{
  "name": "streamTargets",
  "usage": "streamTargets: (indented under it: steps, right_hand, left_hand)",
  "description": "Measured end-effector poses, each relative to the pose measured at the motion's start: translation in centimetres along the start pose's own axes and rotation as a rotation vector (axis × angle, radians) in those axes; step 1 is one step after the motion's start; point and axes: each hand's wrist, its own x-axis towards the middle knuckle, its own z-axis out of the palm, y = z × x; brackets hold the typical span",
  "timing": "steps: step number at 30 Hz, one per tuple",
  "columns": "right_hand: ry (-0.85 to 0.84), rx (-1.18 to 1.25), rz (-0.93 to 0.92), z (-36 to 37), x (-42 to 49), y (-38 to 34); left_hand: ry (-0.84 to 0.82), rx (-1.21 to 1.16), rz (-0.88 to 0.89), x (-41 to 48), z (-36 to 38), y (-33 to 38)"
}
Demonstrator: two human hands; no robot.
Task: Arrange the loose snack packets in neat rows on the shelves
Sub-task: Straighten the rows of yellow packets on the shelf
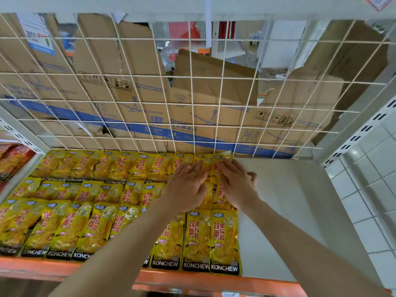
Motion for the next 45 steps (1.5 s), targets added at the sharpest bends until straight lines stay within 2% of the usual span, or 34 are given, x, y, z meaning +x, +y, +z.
streamTargets:
  steps: [6,9,13,15,18,27,31,34,40,45]
  right_hand:
    - [-0.023,-0.028,-0.036,-0.2,0.2,0.3]
    - [0.028,0.042,-0.031,-0.5,-0.7,0.5]
    - [0.113,0.115,0.002,-0.8,-4.2,1.4]
    - [0.069,0.133,0.006,-0.8,-5.6,1.5]
    - [0.018,0.144,-0.007,-0.7,-5.9,1.3]
    - [0.016,0.181,-0.024,-1.5,-7.4,0.4]
    - [-0.163,-0.051,-0.212,-1.6,-10.5,0.1]
    - [-0.263,-0.132,-0.276,-1.2,-11.6,0.3]
    - [-0.226,-0.111,-0.257,-1.7,-11.1,-0.2]
    - [-0.153,-0.047,-0.238,-2.9,-7.8,-3.5]
  left_hand:
    - [-0.030,-0.018,0.005,0.0,-0.1,0.6]
    - [-0.049,-0.076,-0.011,-0.5,-0.5,0.0]
    - [0.151,-0.100,0.018,-3.1,-0.6,-0.7]
    - [0.187,-0.109,0.069,-4.3,-0.2,-0.8]
    - [0.157,-0.091,0.074,-5.2,0.3,-0.5]
    - [0.117,-0.152,0.035,-6.9,-1.2,0.1]
    - [0.102,-0.150,0.100,-11.6,0.0,1.3]
    - [0.087,-0.123,0.104,-13.0,1.2,2.0]
    - [0.133,-0.171,0.058,-13.5,0.5,2.5]
    - [0.161,-0.177,-0.041,-15.7,0.7,-0.4]
